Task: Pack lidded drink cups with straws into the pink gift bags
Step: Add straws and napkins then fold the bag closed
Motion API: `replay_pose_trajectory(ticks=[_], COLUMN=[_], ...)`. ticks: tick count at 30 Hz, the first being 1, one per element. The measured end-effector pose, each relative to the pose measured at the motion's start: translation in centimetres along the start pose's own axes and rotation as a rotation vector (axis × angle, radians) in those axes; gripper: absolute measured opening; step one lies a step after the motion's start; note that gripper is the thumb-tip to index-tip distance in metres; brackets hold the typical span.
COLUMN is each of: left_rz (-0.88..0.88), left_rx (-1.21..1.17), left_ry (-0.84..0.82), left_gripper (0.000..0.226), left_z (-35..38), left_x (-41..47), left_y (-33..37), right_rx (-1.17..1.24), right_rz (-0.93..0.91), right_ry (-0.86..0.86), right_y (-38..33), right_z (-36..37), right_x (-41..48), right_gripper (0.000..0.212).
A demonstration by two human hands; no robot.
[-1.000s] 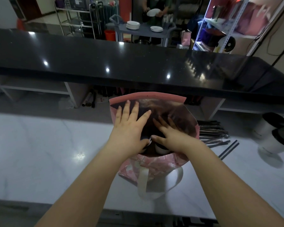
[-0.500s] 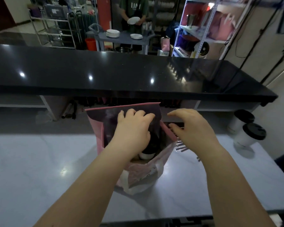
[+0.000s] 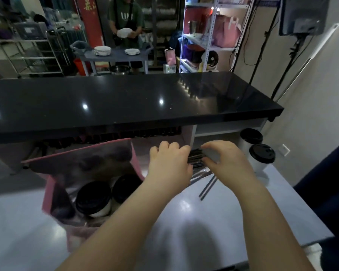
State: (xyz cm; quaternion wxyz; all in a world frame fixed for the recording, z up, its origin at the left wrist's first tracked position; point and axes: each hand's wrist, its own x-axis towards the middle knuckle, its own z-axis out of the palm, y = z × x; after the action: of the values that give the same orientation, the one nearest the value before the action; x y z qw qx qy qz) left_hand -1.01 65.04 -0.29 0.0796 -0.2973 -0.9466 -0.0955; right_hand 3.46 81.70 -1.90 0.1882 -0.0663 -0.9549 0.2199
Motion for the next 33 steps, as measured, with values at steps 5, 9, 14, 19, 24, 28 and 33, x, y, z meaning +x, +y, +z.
replay_pose_trajectory(ticks=[5,9,14,19,24,28,33], left_rz=[-0.140,-0.293,-0.428,-0.557,-0.642,-0.698,-0.736], left_rx=[-0.033,-0.100,-0.156,-0.219,-0.233,-0.232,-0.286], left_ry=[-0.109,-0.183,-0.255,-0.172,-0.034,-0.016,0.050], left_gripper=[0.043,0.044,0.043,0.039,0.039,0.040,0.040], left_z=[5.6,10.6,15.1,17.7,18.7,18.9,19.1], left_x=[2.6,3.9,4.7,4.3,4.6,6.0,6.7], left_y=[2.1,1.9,1.2,0.6,-0.1,-1.1,-1.5], right_rx=[0.056,0.064,0.076,-0.013,-0.041,-0.074,-0.095], right_rz=[-0.001,0.021,0.011,-0.090,-0.205,-0.208,-0.221], right_ry=[-0.120,-0.253,-0.407,-0.546,-0.593,-0.618,-0.489], right_y=[5.4,9.4,13.2,15.4,14.4,13.2,13.3], right_z=[2.8,5.5,8.2,11.0,14.3,17.0,19.3], right_x=[0.9,2.3,4.4,6.1,8.2,10.0,10.9], right_gripper=[0.031,0.031,0.029,0.032,0.047,0.046,0.037])
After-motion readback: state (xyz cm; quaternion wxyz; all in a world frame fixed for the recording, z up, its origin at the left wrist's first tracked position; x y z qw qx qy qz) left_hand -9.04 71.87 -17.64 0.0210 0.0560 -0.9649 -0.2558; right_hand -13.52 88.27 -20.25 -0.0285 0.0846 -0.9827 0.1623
